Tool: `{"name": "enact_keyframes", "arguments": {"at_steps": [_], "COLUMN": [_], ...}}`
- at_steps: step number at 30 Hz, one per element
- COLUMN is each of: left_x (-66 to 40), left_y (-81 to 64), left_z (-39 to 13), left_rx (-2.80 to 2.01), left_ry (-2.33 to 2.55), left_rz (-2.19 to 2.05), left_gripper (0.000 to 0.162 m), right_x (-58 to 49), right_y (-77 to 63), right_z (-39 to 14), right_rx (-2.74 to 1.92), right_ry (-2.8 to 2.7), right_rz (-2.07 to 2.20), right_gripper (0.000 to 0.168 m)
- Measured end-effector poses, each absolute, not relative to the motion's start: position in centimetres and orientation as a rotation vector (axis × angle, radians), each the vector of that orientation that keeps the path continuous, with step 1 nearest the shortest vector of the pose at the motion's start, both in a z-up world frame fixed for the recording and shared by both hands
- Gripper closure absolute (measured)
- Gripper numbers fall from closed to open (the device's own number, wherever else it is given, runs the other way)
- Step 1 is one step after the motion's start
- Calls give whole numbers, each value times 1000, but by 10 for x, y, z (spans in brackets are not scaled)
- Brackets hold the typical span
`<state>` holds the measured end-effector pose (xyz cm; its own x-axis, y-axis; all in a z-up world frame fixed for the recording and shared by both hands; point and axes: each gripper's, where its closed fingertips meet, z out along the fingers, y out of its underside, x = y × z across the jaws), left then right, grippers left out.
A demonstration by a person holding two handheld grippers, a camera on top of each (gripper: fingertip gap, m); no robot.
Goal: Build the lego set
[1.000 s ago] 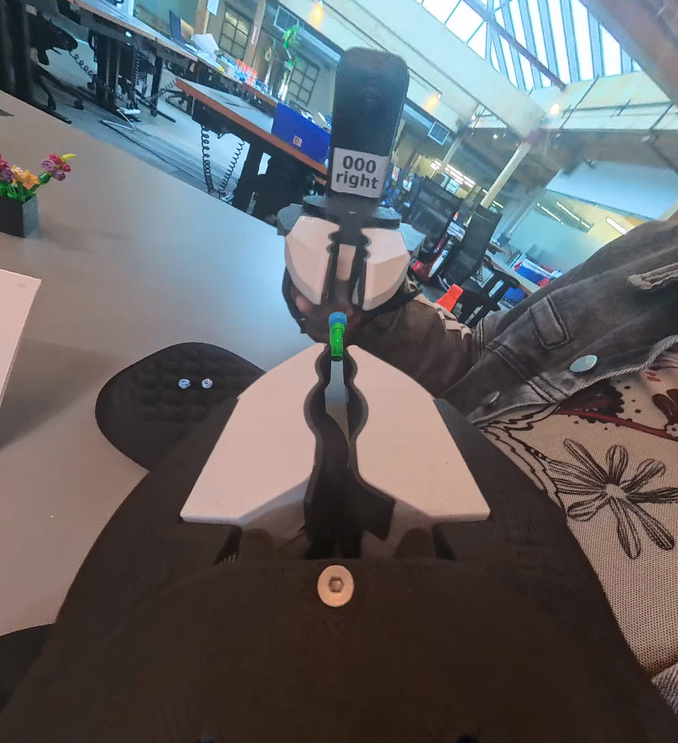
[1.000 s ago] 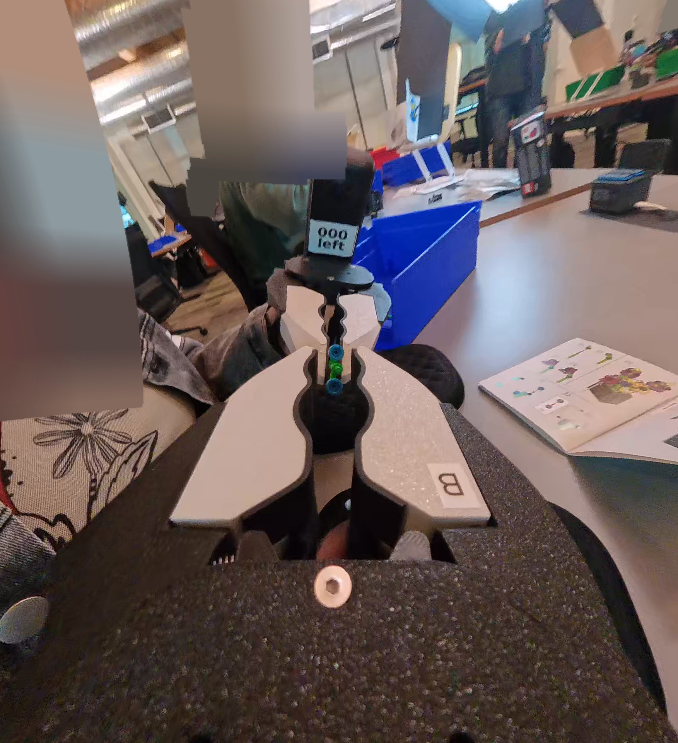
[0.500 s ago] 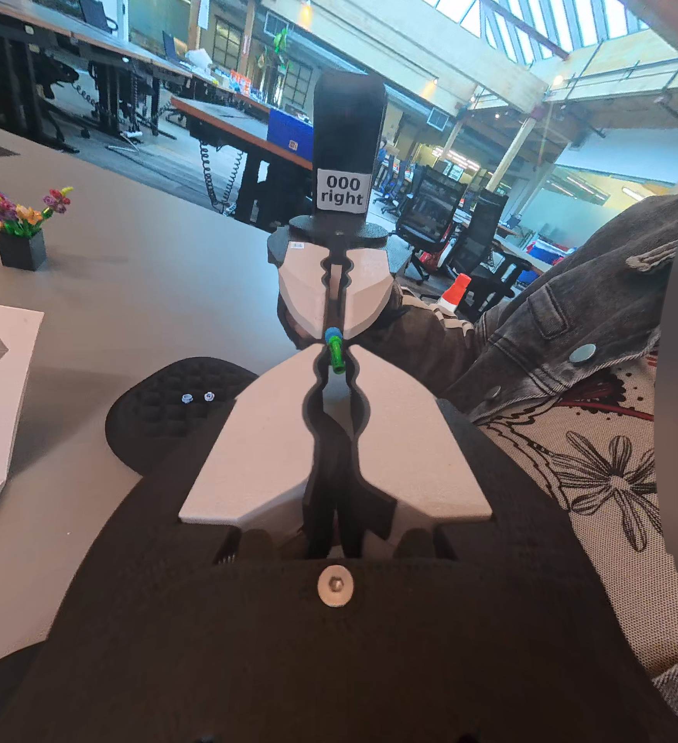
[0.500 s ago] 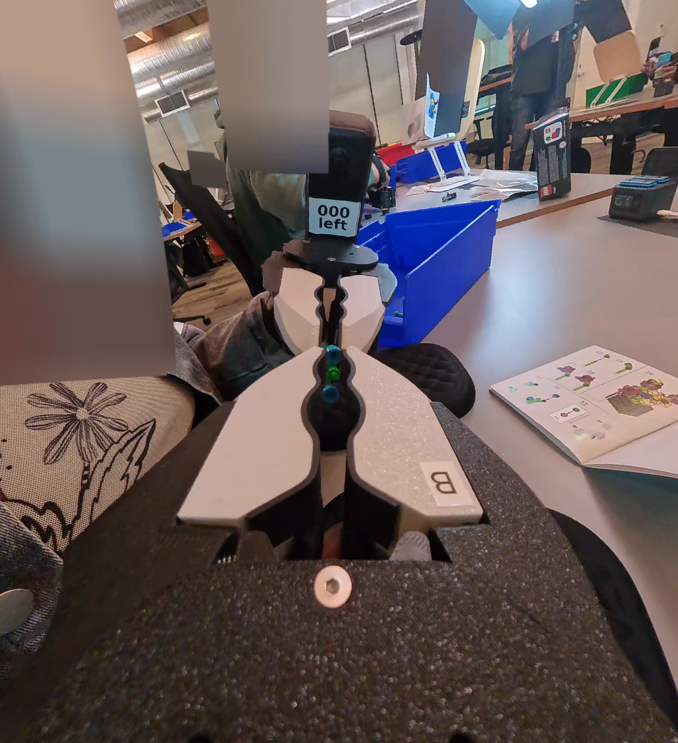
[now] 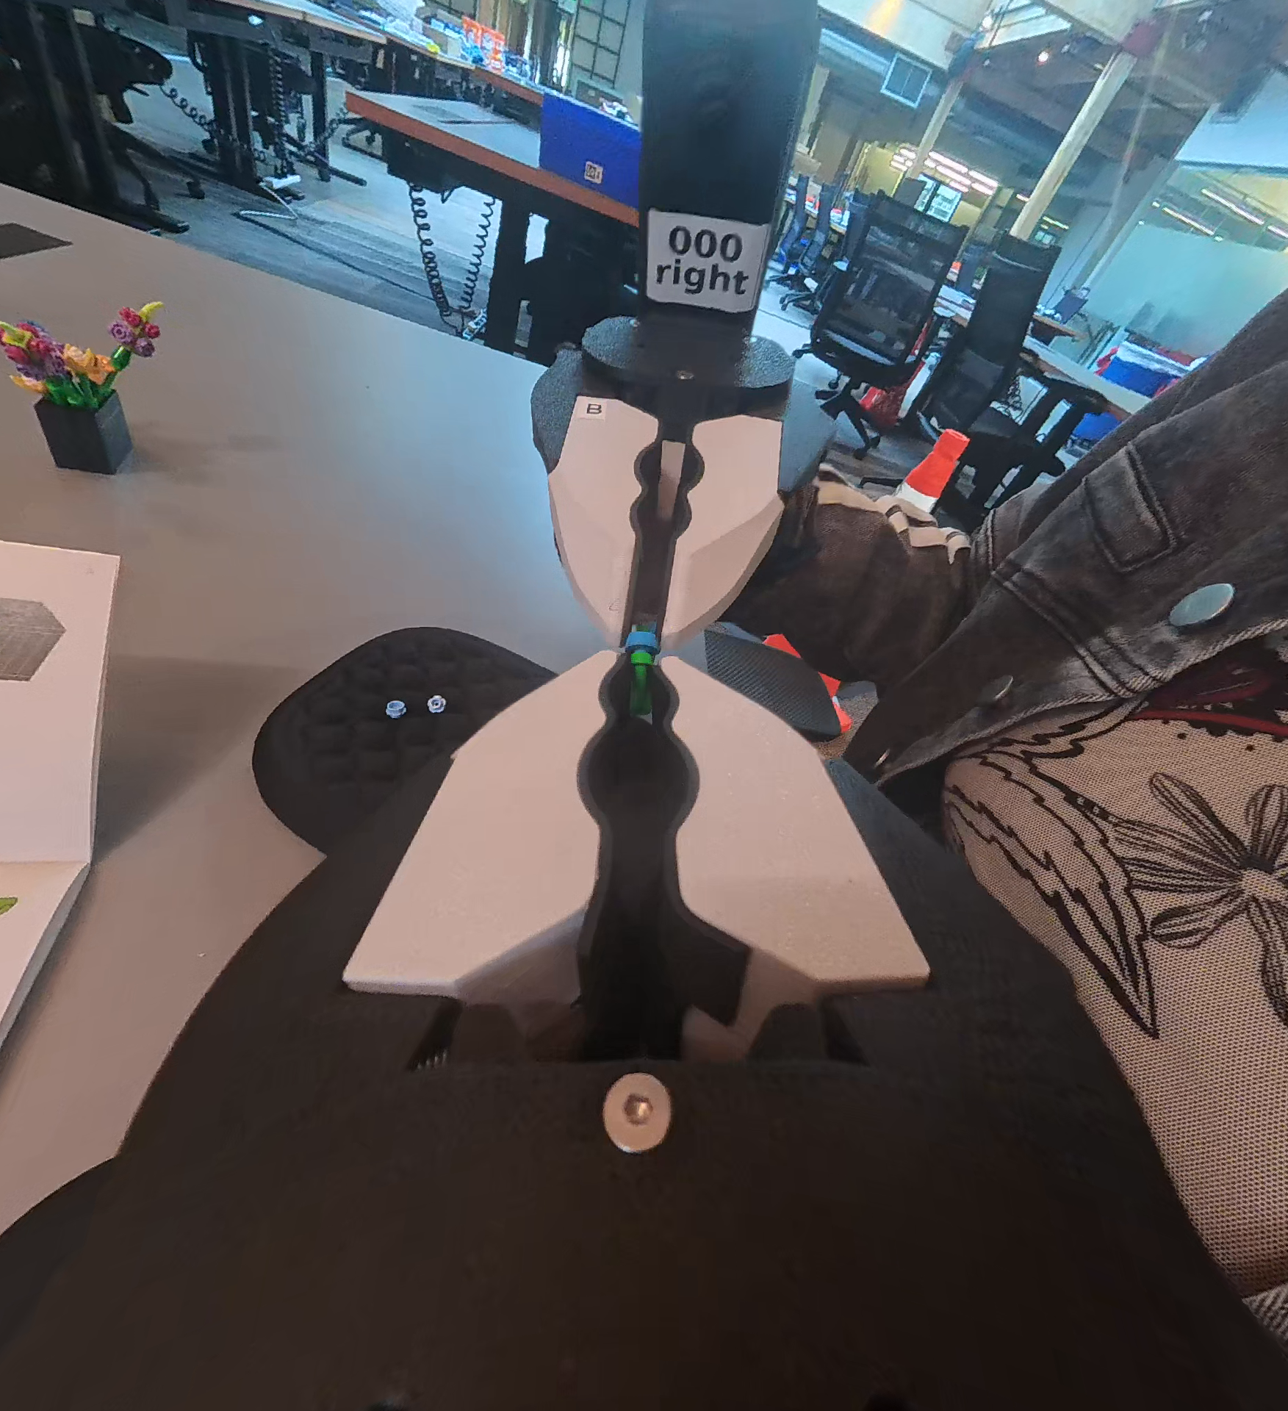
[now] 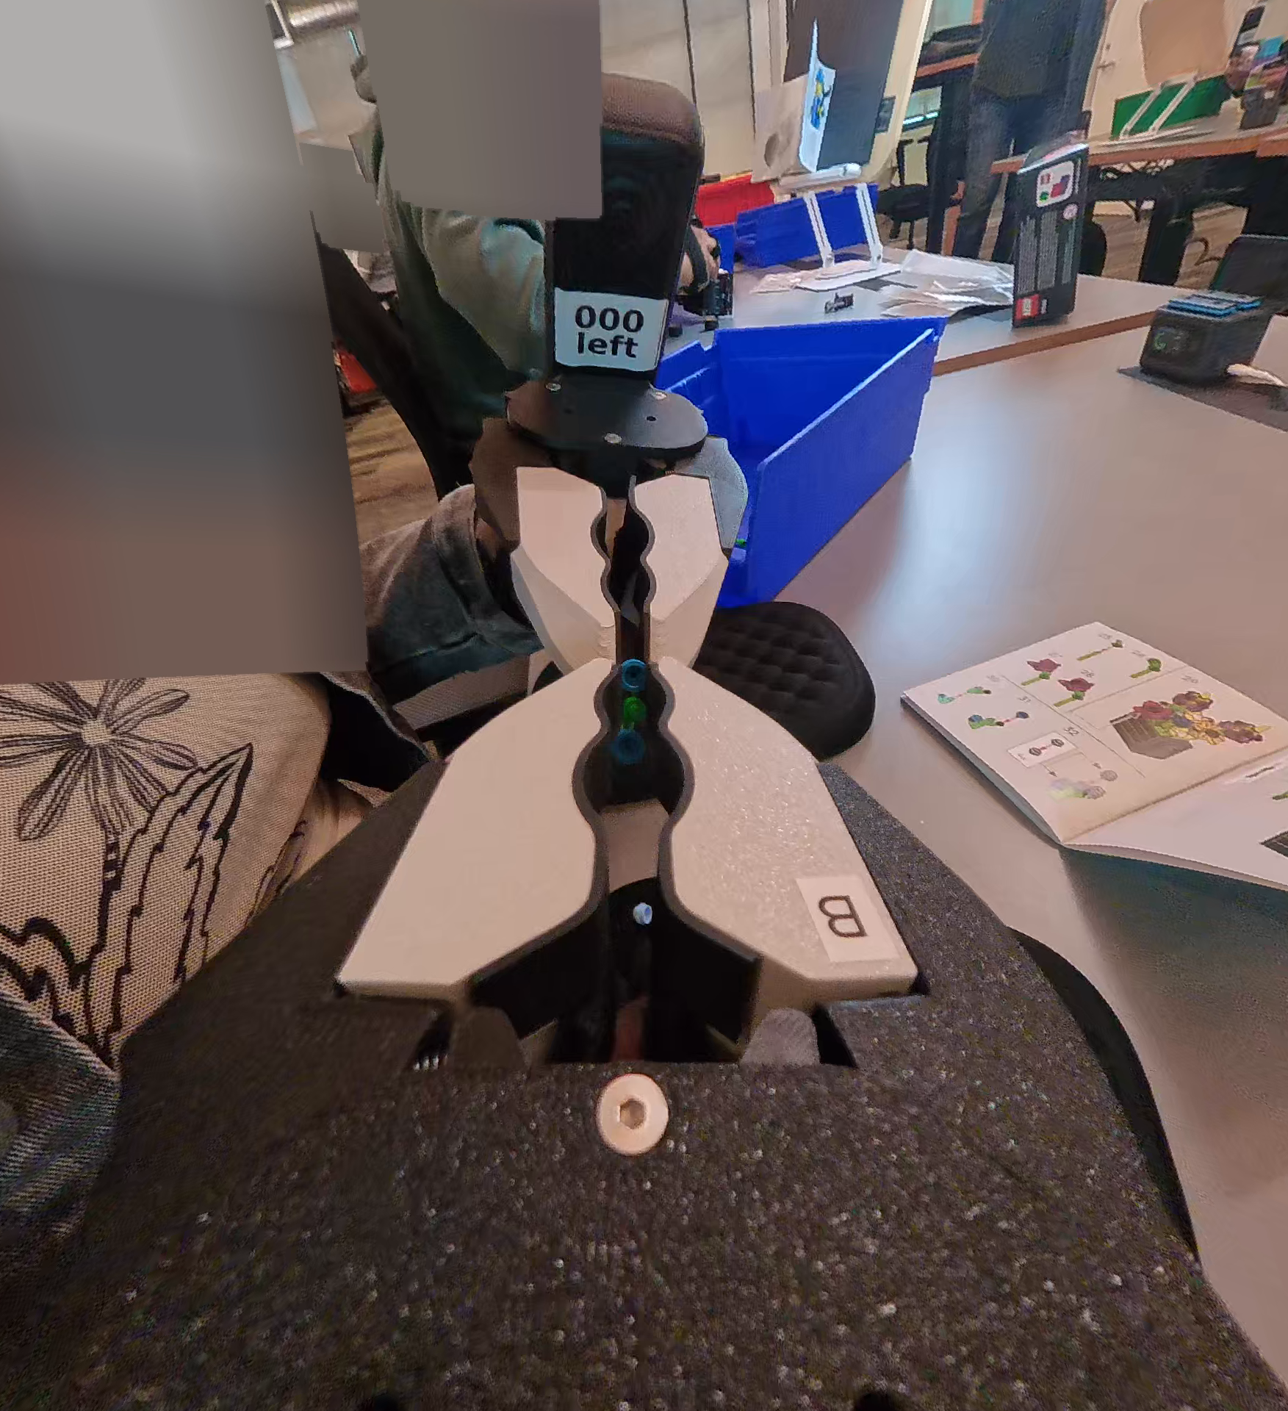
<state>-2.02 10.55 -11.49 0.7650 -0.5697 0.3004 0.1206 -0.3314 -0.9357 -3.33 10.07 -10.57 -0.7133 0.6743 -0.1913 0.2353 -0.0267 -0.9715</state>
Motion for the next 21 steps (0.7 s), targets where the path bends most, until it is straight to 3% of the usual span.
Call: {"name": "enact_keyframes", "arguments": {"at_steps": [6,10,16,21], "left_x": [-22,-30,-35,-32], "left_y": [106,107,107,106], "left_z": [-117,-102,-96,-100], "left_rx": [-1765,-1623,-1522,-1548], "left_ry": [321,206,136,165], "left_rz": [-731,-799,-809,-803], "left_gripper": [156,156,156,156], "right_x": [-35,-37,-40,-39], "right_y": [103,109,105,102], "right_z": [-108,-104,-98,-100], "right_rx": [-969,-1013,-1037,-1017], "right_ry": [-1912,-1839,-1745,-1794], "right_rz": [1779,1830,1949,1930], "right_gripper": [162,143,159,161]}}
